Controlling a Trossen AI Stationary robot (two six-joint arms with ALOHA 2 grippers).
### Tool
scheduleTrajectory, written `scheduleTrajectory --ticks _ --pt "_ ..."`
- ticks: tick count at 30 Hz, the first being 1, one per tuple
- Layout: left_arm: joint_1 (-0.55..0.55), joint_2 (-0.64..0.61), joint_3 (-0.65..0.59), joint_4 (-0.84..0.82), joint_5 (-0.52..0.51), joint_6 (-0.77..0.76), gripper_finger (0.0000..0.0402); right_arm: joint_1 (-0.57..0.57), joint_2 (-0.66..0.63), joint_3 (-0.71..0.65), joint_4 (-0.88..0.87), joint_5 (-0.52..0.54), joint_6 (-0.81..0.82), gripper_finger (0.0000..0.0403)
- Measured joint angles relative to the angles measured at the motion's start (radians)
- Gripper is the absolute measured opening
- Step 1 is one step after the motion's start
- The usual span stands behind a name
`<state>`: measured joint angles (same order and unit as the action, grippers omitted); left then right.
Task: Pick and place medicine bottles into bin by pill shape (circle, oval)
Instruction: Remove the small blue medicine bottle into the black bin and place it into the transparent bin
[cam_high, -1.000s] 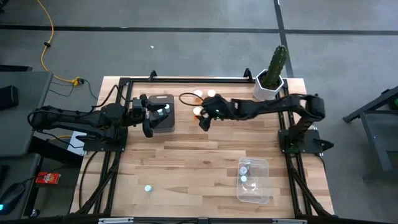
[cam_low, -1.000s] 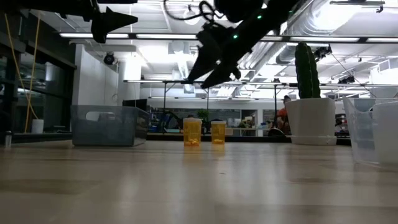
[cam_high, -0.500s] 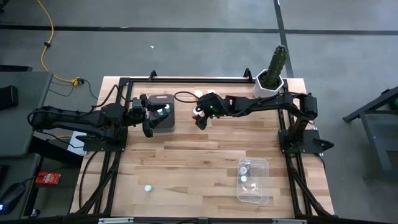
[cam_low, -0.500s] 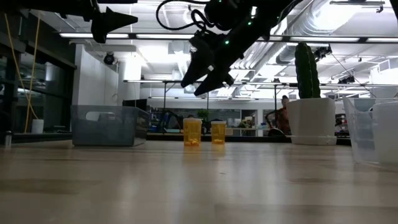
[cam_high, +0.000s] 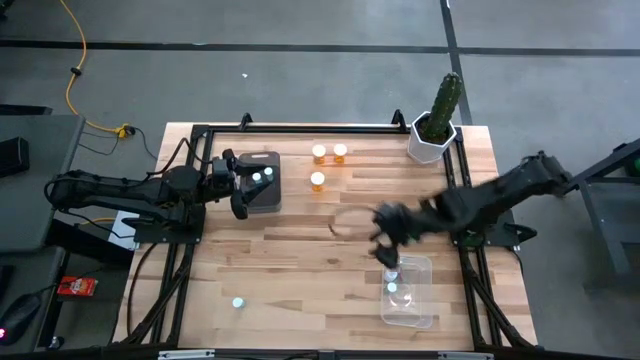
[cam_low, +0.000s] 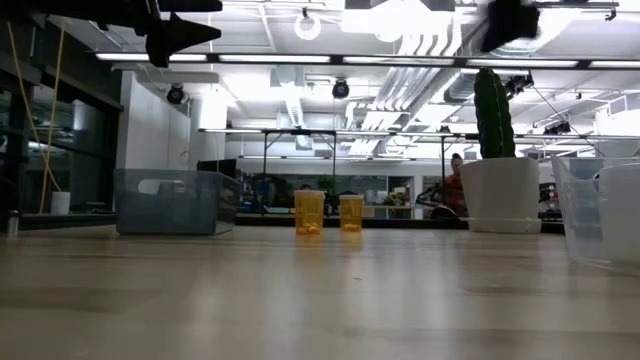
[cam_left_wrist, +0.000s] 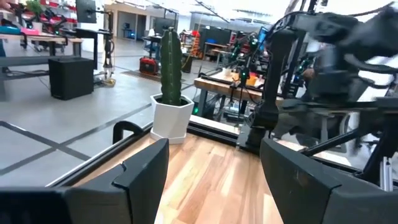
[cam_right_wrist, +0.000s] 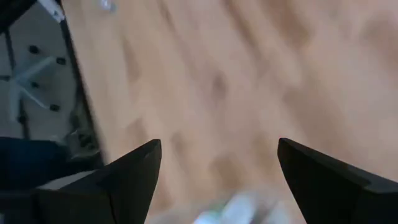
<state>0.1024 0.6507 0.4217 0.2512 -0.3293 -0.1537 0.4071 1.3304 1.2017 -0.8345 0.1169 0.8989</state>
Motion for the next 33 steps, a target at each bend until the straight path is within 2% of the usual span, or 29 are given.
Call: scheduleTrajectory --ticks 4,6,9,12,15,19,27,33 --pt "0.001 0.000 0.000 0.000 0.000 0.009 0.0241 0.221 0.056 0.047 -0.067 0.040 0.374 0.0314" --pt "0.002 0.000 0.000 0.000 0.000 0.009 0.0241 0.287 0.126 0.089 -0.130 0.021 0.480 0.0314" --pt "0.002 0.000 0.000 0.000 0.000 0.009 0.0241 0.328 0.247 0.176 -0.238 -0.025 0.541 0.0314" --pt "0.002 0.000 0.000 0.000 -0.004 0.009 0.0241 0.333 0.358 0.250 -0.352 -0.018 0.566 0.0314" --pt "0.002 0.000 0.000 0.000 -0.007 0.009 0.0241 0.327 0.428 0.284 -0.353 -0.018 0.561 0.0314" --pt "0.002 0.000 0.000 0.000 -0.007 0.009 0.0241 0.312 0.497 0.285 -0.328 -0.066 0.567 0.0314" --pt "0.002 0.000 0.000 0.001 -0.007 0.009 0.0241 0.238 0.546 0.284 -0.348 -0.065 0.620 0.0314" --pt "0.002 0.000 0.000 0.001 -0.007 -0.012 0.0241 0.218 0.546 0.263 -0.351 -0.136 0.622 0.0304"
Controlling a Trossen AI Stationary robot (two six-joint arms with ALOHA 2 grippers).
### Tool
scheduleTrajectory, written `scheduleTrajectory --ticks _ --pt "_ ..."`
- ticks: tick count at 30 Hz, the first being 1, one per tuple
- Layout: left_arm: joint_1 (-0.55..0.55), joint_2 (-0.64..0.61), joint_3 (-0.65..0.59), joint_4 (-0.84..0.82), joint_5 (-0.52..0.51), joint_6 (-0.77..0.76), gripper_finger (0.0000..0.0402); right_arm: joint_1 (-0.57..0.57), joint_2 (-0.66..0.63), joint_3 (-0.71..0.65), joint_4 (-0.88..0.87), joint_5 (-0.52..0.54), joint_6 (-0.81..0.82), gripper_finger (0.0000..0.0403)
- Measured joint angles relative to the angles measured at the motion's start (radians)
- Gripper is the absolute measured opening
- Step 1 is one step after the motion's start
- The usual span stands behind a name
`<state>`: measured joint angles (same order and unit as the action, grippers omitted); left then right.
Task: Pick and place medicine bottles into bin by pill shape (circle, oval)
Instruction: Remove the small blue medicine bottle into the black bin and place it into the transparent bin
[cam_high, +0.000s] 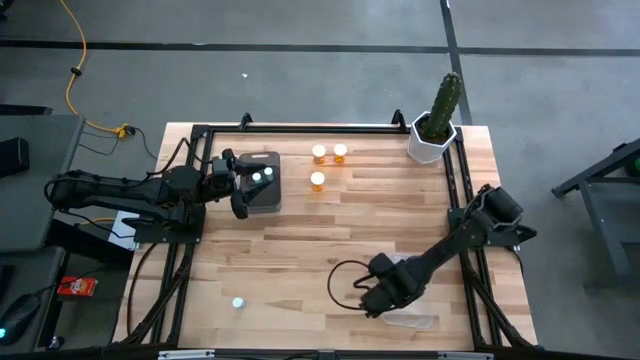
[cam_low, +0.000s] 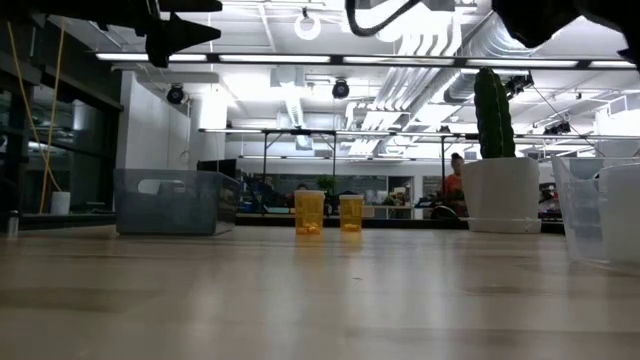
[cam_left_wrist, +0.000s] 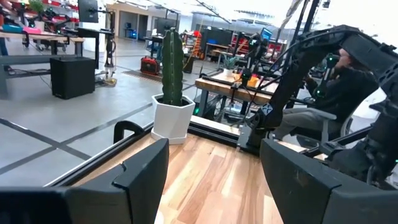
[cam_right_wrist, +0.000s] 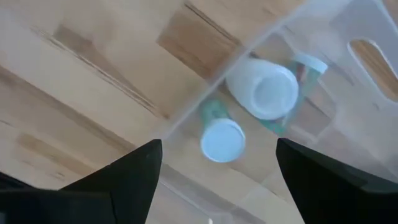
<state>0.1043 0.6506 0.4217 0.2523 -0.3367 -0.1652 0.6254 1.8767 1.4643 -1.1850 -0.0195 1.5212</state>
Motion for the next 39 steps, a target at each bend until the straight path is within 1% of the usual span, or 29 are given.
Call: scheduleTrajectory --ticks 7,16,22,33,39 --pt "0.000 0.000 0.000 0.000 0.000 -0.007 0.0241 -0.001 0.000 -0.049 0.062 -0.042 0.000 0.0269" --pt "0.000 0.000 0.000 0.000 0.000 -0.007 0.0241 -0.012 0.000 -0.105 0.128 -0.043 0.019 0.0236" --pt "0.000 0.000 0.000 0.000 -0.004 -0.007 0.0241 -0.017 0.000 -0.105 0.123 -0.037 0.019 0.0213" --pt "0.000 0.000 0.000 0.000 -0.015 -0.007 0.0241 -0.018 0.000 -0.105 0.105 -0.030 0.019 0.0127" --pt "0.000 0.000 0.000 0.000 -0.015 -0.007 0.0241 -0.017 -0.015 -0.105 0.088 -0.030 0.001 0.0107"
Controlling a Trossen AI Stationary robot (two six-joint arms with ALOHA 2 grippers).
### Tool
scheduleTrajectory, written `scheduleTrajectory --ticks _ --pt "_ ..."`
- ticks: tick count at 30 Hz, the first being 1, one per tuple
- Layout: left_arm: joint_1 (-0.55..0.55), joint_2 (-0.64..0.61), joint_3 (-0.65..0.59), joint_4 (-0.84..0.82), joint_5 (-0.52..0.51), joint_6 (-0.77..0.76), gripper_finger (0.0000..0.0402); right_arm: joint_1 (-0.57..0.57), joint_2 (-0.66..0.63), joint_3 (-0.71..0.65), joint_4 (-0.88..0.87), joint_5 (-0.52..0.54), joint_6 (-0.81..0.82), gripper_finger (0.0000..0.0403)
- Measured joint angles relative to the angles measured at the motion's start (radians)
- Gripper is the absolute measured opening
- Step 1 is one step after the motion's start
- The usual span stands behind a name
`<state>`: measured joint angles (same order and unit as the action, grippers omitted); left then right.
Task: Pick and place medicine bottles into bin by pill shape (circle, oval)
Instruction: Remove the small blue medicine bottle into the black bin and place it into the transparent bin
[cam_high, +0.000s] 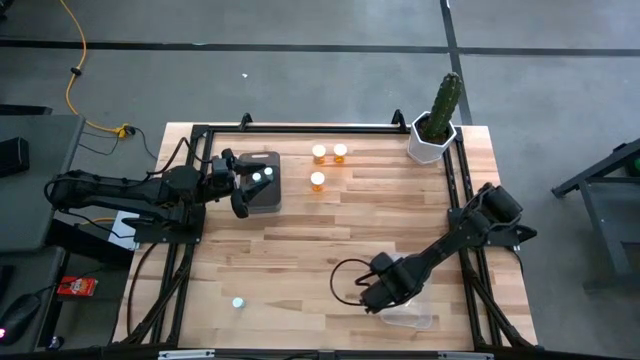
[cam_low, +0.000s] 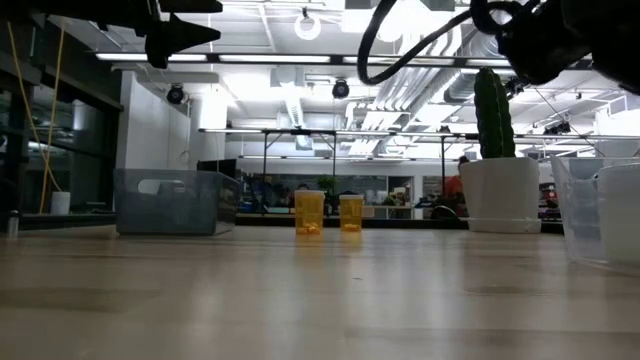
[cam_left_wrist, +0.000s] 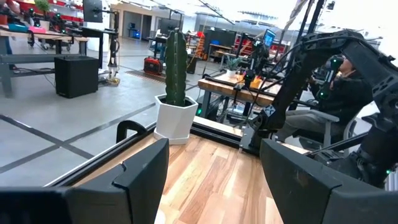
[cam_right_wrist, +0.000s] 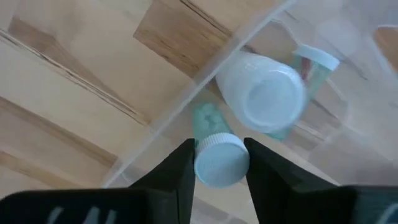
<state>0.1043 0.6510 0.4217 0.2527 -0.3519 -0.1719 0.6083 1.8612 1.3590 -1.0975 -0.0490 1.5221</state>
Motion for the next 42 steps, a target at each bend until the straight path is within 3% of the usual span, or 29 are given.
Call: scheduleTrajectory --ticks 6,10,14,18,22,26,29,37,42 --pt "0.000 0.000 0.000 0.000 0.000 0.000 0.0241 0.007 -0.146 0.000 -0.067 0.008 -0.138 0.0105" --pt "0.000 0.000 0.000 0.006 0.013 -0.032 0.0241 -0.019 -0.293 0.000 -0.047 0.143 -0.282 0.0105" --pt "-0.001 -0.008 0.001 0.009 0.082 -0.112 0.0241 -0.122 -0.403 0.000 0.008 0.325 -0.417 0.0104" --pt "-0.001 -0.013 0.001 0.009 0.155 -0.174 0.0241 -0.275 -0.432 0.000 0.138 0.389 -0.686 0.0104" --pt "-0.001 -0.016 0.001 0.007 0.225 -0.222 0.0241 -0.418 -0.407 0.000 0.375 0.346 -0.992 0.0104" --pt "-0.001 -0.016 0.001 0.006 0.262 -0.219 0.0241 -0.523 -0.373 0.000 0.597 0.251 -1.173 0.0104" --pt "-0.001 -0.016 0.001 0.006 0.251 -0.204 0.0241 -0.572 -0.362 0.000 0.665 0.204 -1.218 0.0104" --pt "-0.001 0.013 0.001 0.007 0.214 -0.187 0.0241 -0.598 -0.360 0.000 0.645 0.126 -1.257 0.0104" --pt "0.000 0.143 0.048 -0.012 0.223 -0.192 0.0241 -0.595 -0.315 0.002 0.623 0.082 -1.251 0.0104"
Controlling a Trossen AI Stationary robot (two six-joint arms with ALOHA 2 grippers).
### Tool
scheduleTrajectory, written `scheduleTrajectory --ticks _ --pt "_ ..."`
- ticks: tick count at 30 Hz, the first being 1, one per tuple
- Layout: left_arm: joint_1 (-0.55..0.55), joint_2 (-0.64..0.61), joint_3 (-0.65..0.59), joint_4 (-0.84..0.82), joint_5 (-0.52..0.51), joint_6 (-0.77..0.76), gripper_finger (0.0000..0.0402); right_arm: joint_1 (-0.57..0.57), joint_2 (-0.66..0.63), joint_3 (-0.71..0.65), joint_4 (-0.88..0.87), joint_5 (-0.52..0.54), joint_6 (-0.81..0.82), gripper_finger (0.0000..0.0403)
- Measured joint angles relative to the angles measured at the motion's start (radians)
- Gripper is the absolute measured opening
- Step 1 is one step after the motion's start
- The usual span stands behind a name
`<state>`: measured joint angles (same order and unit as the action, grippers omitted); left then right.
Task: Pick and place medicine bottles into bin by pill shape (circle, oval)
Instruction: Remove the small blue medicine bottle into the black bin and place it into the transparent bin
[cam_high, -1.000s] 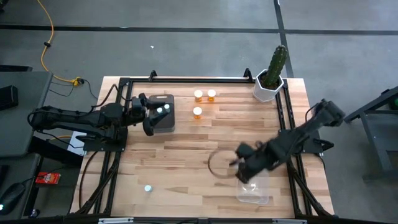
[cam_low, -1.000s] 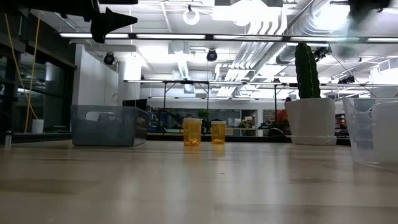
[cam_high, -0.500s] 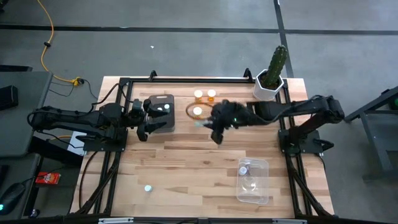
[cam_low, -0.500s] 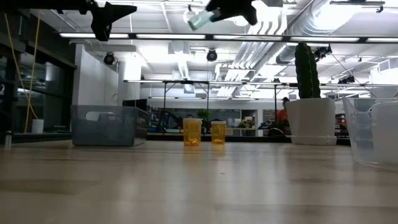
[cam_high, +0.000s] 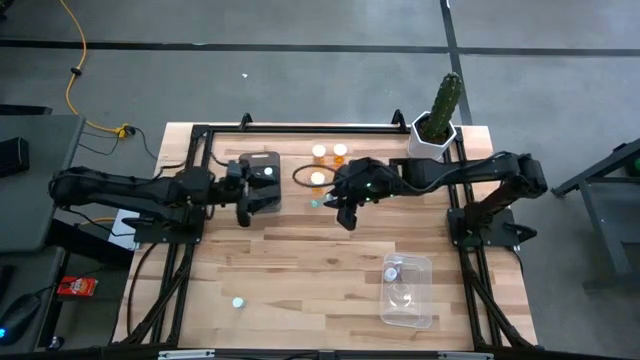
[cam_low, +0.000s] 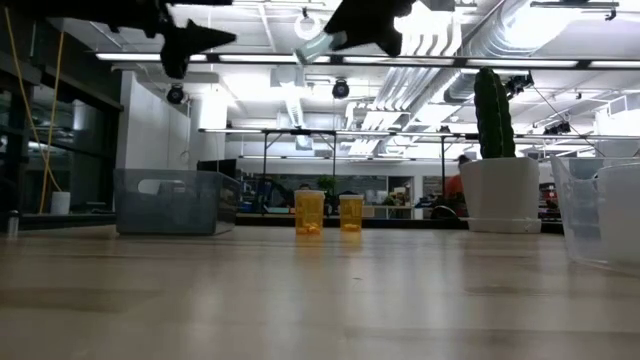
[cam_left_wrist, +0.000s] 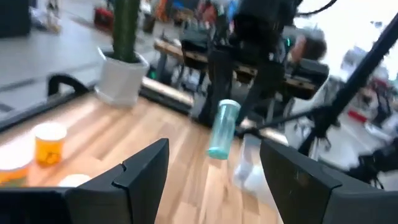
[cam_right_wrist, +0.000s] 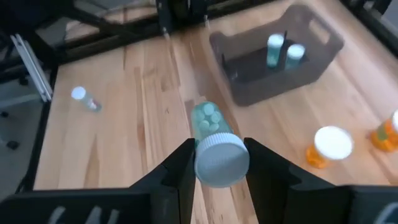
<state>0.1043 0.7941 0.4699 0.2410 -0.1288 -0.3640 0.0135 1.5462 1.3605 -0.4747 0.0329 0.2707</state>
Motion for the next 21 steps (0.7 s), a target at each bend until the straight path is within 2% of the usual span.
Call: scheduleTrajectory --ticks 5,12,21 --pt "-0.002 0.187 0.085 -0.022 0.094 0.027 0.0241 0.000 0.041 0.000 0.026 -0.013 0.010 0.0104" --pt "-0.002 0.414 0.190 -0.012 0.132 0.027 0.0241 0.011 0.059 0.000 0.041 -0.051 -0.004 0.0104" --pt "-0.002 0.565 0.289 -0.002 0.268 0.030 0.0241 0.021 0.058 0.000 0.052 -0.074 -0.018 0.0104"
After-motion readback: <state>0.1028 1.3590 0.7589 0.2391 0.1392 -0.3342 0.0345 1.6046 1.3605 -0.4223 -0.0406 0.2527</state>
